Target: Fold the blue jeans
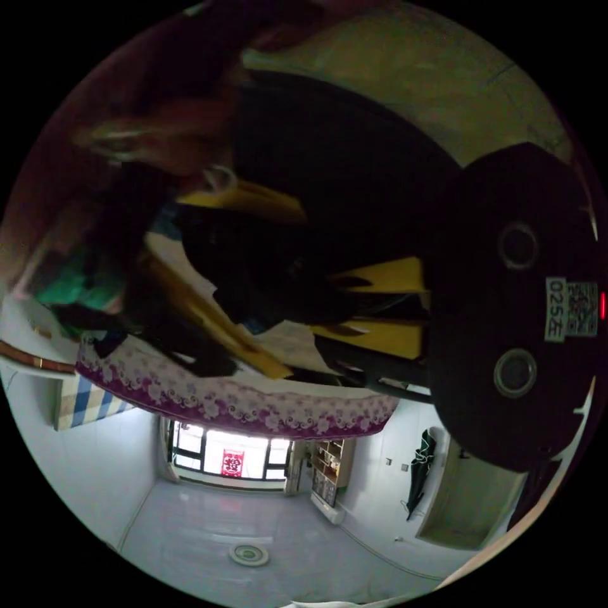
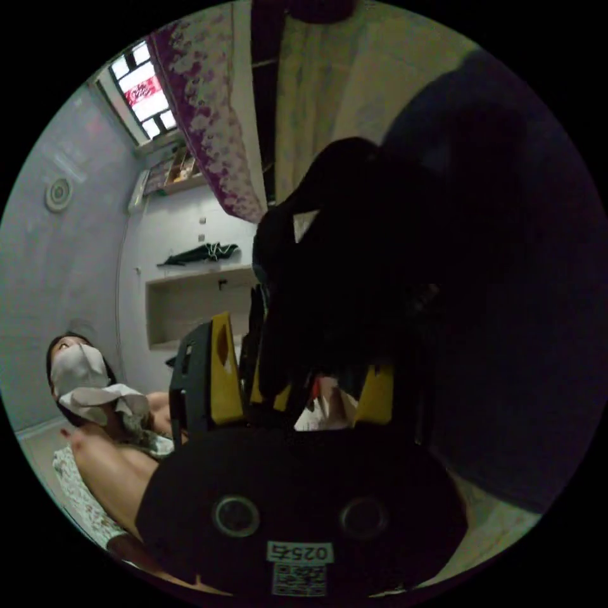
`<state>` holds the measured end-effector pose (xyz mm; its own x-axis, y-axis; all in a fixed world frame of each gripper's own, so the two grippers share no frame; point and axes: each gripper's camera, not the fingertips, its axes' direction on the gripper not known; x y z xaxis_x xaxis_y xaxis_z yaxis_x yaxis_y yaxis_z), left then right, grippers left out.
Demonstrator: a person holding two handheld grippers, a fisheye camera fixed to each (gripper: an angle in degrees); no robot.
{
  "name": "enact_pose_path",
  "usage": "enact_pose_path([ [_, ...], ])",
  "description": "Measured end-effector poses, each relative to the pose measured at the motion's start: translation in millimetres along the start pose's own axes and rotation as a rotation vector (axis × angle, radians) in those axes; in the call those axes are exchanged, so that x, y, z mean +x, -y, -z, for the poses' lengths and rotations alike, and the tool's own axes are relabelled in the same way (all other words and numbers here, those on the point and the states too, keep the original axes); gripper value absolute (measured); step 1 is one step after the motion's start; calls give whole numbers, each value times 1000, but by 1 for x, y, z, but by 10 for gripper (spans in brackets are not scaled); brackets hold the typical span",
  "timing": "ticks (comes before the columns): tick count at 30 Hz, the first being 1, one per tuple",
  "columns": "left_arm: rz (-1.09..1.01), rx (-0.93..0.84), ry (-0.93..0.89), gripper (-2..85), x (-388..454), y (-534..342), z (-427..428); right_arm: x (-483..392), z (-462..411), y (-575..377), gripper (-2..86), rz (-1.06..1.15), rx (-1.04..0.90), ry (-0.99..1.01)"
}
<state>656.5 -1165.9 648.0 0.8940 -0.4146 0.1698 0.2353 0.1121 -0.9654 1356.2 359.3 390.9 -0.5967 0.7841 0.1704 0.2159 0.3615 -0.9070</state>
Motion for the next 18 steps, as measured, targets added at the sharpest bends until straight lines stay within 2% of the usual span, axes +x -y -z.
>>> enact_pose_path([
  [3,-7,11,11,30,-7,-14,-14,-60,-31,30,221,-5,-67,-20],
  [6,-66,31,44,32,4,-34,-34,-112,-52,45,169,-33,-54,-112],
  [11,-150,145,82,41,11,-71,-34,-186,-95,51,101,-37,-63,-164],
  [14,-92,142,8,54,-16,-95,-50,-234,-127,48,72,-17,-74,-179],
  [17,79,151,-90,91,-82,-125,-69,-297,-164,43,54,45,-58,-195],
  [18,210,154,-127,106,-120,-138,-77,-327,-183,41,50,82,-57,-208],
])
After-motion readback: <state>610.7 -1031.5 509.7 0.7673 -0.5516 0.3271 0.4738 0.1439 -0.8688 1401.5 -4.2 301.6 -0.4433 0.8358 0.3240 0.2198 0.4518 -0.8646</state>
